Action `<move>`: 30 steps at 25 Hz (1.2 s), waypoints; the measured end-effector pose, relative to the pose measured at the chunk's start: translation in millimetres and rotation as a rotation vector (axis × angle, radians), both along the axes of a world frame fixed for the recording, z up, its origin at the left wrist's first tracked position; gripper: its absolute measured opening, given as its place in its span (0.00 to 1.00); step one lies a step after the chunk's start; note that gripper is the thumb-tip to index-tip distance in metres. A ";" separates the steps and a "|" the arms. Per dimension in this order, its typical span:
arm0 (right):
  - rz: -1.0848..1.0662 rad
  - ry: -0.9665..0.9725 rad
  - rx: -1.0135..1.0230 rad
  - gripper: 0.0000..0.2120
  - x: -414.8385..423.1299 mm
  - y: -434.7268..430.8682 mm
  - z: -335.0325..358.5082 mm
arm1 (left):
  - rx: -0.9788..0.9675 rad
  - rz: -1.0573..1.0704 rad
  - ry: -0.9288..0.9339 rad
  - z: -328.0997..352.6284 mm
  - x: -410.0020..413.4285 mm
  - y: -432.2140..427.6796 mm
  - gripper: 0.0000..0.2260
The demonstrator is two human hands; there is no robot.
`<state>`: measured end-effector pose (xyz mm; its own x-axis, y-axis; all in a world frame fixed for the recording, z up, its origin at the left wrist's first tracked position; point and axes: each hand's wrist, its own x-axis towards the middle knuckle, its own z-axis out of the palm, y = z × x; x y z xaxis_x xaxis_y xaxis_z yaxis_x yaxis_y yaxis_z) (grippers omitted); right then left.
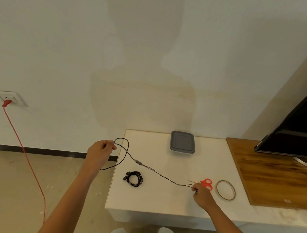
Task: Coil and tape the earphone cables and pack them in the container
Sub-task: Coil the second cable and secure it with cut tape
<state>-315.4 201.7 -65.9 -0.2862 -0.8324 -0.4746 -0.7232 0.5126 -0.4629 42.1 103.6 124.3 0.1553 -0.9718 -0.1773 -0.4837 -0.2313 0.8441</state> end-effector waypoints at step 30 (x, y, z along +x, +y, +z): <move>-0.246 -0.450 -0.900 0.11 54.6 24.9 197.5 | -0.059 -0.043 0.642 96.5 -29.7 78.3 0.13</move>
